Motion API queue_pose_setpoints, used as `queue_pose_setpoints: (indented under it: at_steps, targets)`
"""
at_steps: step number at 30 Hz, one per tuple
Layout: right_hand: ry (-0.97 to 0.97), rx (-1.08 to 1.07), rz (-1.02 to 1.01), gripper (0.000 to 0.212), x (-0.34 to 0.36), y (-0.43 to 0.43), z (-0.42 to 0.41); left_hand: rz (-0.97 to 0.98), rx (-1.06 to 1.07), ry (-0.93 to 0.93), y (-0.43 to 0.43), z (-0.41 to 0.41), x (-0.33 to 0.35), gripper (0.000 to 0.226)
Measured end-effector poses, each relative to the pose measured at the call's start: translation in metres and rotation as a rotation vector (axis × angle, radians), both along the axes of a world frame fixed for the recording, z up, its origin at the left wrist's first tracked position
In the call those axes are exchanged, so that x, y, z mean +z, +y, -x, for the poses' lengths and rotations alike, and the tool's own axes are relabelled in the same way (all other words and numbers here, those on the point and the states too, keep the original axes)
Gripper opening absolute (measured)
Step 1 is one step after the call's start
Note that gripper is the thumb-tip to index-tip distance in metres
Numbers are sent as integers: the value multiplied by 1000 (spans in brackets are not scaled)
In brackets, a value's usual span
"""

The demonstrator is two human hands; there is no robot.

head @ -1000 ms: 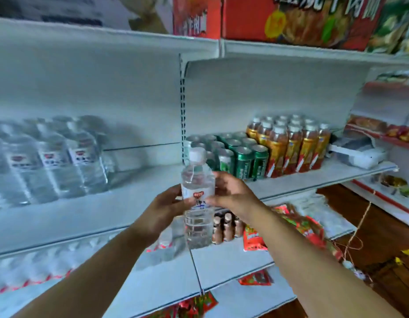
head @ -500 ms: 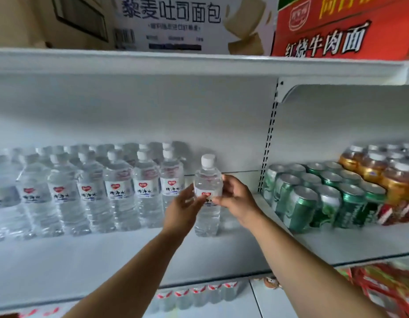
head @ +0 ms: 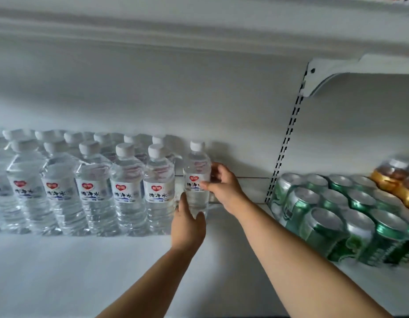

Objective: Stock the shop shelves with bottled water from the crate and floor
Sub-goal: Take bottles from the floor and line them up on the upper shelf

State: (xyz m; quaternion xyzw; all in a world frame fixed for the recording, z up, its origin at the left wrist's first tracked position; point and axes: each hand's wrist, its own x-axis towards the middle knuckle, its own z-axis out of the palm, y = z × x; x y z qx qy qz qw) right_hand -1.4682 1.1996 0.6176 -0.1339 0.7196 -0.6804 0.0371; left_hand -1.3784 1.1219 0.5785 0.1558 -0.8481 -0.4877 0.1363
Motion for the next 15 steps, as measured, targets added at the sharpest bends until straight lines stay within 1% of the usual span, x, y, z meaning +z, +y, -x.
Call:
queue_pose_setpoints:
  at_steps: [6, 12, 15]
  targets:
    - [26, -24, -23, 55, -6, -16, 25, -5, 48, -16, 6, 18, -5, 73]
    - [138, -45, -59, 56, -14, -25, 27, -40, 73, -41, 17, 22, -2, 77]
    - [144, -75, -79, 54, -14, -24, 25, -53, 54, -63, 17, 20, -2, 76]
